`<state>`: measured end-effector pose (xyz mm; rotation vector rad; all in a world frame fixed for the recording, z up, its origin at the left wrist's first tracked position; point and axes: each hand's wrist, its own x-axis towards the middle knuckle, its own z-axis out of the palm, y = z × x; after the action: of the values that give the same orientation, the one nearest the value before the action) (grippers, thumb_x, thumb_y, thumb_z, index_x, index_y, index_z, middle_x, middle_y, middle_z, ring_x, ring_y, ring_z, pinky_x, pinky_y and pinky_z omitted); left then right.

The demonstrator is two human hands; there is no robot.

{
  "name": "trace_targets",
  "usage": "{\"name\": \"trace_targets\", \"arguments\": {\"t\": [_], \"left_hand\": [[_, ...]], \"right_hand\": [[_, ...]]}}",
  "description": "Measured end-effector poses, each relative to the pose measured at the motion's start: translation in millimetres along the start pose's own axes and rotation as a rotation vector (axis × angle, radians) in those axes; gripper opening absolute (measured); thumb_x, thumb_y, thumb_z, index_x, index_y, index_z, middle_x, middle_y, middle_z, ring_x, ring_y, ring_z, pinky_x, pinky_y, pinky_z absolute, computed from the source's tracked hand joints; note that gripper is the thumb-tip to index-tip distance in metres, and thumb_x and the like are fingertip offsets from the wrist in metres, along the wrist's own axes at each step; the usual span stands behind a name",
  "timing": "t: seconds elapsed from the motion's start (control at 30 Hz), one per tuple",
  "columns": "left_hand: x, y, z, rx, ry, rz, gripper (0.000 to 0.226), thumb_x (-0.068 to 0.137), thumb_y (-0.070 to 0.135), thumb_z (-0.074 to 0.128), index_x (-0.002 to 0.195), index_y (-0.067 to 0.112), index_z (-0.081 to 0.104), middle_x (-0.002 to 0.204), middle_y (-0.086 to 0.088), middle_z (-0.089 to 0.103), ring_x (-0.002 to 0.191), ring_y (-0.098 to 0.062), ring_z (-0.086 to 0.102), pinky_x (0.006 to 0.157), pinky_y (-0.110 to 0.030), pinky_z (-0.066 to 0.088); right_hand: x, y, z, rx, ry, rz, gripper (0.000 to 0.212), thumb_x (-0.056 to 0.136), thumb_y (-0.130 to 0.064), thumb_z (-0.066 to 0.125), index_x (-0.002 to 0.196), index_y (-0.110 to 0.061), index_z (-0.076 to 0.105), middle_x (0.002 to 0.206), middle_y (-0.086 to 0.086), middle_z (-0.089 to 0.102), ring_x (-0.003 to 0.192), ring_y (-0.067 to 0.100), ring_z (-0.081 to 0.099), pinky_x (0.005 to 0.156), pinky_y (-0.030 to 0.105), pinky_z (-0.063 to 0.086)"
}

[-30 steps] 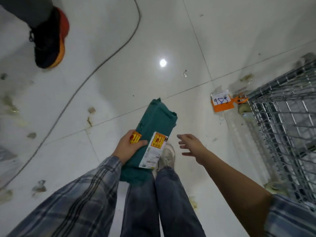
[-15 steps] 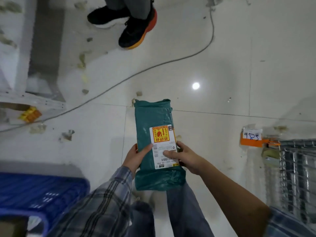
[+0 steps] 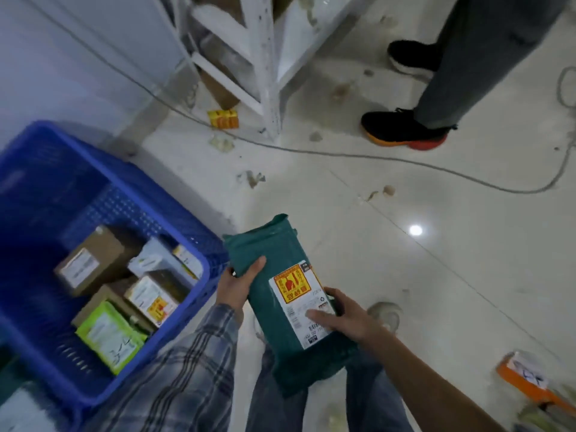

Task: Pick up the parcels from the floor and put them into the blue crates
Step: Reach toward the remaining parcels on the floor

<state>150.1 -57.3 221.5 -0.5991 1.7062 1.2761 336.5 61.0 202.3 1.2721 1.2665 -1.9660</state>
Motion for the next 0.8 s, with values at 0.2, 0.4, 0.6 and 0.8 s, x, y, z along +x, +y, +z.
{"name": "trace_targets", "arguments": {"t": [0.2, 0.4, 0.6, 0.8], "left_hand": [[-2, 36, -89, -0.384, 0.341, 0.177, 0.05, 0.08, 0.023, 0.073, 0.125, 0.014, 0.054, 0.115, -0.004, 0.063, 0.09, -0.015, 0.063, 0.075, -0.031, 0.052], [25, 44, -157, -0.795, 0.58, 0.153, 0.048, 0.081, 0.034, 0.071, 0.122, 0.014, 0.055, 0.111, 0.002, 0.066, 0.096, -0.017, 0.065, 0.087, -0.042, 0.054], [59, 35, -199, -1.028, 0.615, 0.081, 0.056, 0.087, 0.04, 0.061, 0.134, 0.011, 0.05, 0.125, -0.007, 0.063, 0.106, -0.022, 0.064, 0.075, -0.037, 0.059], [95, 36, -237, -0.985, 0.549, -0.081, 0.054, 0.09, 0.037, 0.059, 0.135, 0.01, 0.047, 0.128, -0.009, 0.06, 0.106, -0.023, 0.061, 0.067, -0.029, 0.052]], "right_hand": [[27, -66, 82, 0.021, 0.32, -0.062, 0.084, 0.068, -0.046, 0.078, 0.138, -0.022, 0.037, 0.129, 0.0, 0.051, 0.108, 0.017, 0.054, 0.092, 0.031, 0.047], [78, -126, 164, 0.189, 0.105, -0.106, 0.066, 0.075, -0.018, 0.075, 0.131, -0.02, 0.039, 0.118, 0.006, 0.062, 0.106, 0.023, 0.062, 0.096, 0.047, 0.049], [138, -162, 247, -0.212, -0.165, -0.053, 0.067, 0.063, -0.032, 0.085, 0.123, -0.025, 0.056, 0.121, -0.001, 0.066, 0.107, 0.017, 0.065, 0.096, 0.041, 0.051], [185, -192, 287, -0.383, -0.17, -0.075, 0.056, 0.075, -0.026, 0.077, 0.126, -0.022, 0.054, 0.125, -0.001, 0.062, 0.112, 0.018, 0.06, 0.1, 0.037, 0.048]]}}
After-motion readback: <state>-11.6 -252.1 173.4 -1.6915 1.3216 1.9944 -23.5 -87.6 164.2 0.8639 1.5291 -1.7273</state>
